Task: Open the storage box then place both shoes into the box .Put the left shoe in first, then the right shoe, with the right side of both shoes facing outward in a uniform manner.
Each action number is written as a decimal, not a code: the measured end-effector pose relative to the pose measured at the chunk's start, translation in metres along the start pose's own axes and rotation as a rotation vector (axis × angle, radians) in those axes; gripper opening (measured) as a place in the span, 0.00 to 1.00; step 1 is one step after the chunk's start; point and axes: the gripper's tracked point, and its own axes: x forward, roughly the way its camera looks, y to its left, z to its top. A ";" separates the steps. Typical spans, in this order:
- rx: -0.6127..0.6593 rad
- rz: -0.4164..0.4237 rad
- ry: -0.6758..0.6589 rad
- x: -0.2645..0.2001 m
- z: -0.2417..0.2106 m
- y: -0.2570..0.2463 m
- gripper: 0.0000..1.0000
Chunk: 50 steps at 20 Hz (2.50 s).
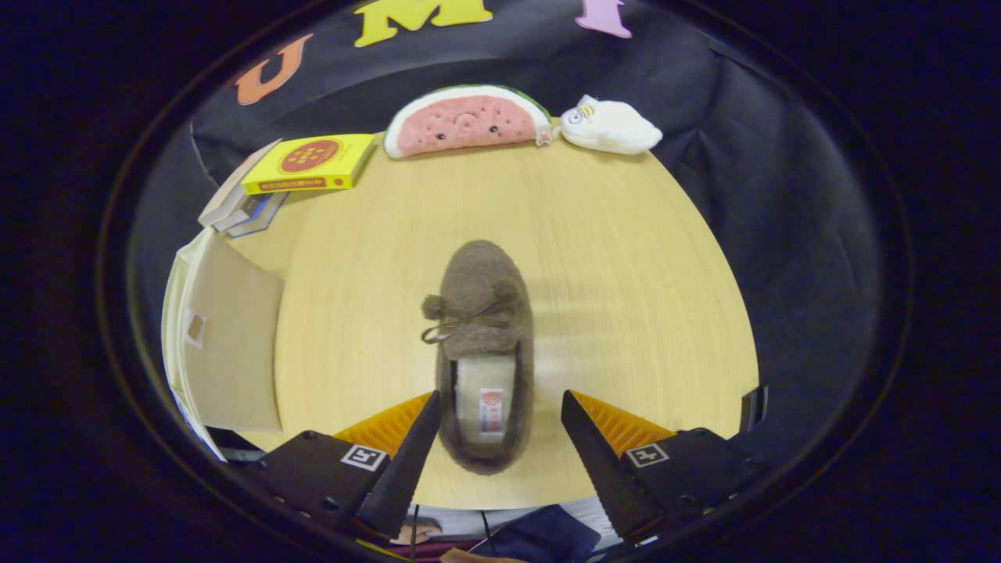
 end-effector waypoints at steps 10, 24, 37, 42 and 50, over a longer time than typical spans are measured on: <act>0.044 0.033 0.041 0.040 0.009 -0.005 0.53; 0.104 0.158 0.038 0.022 0.011 0.000 0.00; 0.125 0.345 -0.096 -0.121 0.042 0.109 0.00; 0.056 0.399 -0.122 -0.151 0.045 0.195 0.00; 0.005 0.461 -0.141 -0.146 0.021 0.327 0.00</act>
